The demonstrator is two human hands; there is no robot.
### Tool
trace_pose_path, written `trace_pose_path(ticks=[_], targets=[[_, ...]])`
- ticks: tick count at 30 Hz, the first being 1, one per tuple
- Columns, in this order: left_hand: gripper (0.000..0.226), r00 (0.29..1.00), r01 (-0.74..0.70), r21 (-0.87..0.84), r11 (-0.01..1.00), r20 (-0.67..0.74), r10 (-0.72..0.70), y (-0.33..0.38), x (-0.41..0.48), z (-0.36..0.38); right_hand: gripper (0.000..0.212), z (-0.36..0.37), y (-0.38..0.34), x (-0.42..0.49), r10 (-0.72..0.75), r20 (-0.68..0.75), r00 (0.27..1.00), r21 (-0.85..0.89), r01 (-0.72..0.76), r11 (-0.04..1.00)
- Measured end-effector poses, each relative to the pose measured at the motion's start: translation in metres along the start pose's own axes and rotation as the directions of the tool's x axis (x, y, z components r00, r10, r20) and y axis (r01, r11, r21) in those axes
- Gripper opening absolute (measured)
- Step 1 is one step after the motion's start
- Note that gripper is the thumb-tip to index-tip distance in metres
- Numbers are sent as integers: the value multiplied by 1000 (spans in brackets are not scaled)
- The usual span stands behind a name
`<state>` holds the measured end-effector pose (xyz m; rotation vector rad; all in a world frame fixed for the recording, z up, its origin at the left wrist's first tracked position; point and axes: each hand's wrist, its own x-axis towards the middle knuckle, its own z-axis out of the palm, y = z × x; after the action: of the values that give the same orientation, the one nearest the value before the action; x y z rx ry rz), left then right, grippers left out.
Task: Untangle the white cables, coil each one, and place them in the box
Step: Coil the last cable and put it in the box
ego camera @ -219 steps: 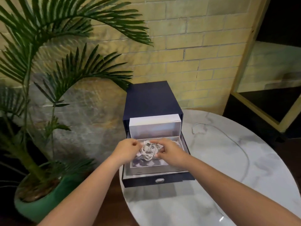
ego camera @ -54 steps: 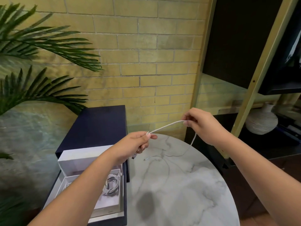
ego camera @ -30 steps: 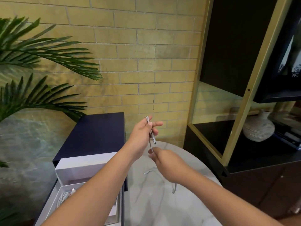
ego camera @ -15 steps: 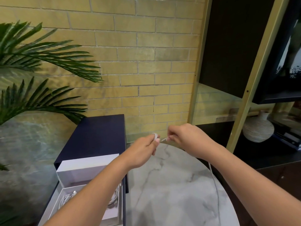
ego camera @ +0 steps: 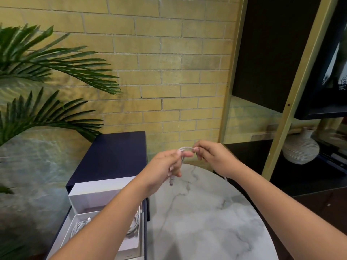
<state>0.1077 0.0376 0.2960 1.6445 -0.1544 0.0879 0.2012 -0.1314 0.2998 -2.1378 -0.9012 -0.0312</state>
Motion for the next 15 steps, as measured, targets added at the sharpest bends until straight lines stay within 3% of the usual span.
trace_pose_path(ticks=[4,9,15], targets=[[41,999,-29,-227,974,-41,20,12,4,0,31,27,11,-7,119,35,992,121,-122,985],[39,998,1,-279,960,-55,-17,14,11,5,30,65,7,-21,166,74,983,163,-177,971],[38,981,17,-275,961,-183,-69,4,30,6,34,88,-3,-29,130,139,982,-130,-112,985]])
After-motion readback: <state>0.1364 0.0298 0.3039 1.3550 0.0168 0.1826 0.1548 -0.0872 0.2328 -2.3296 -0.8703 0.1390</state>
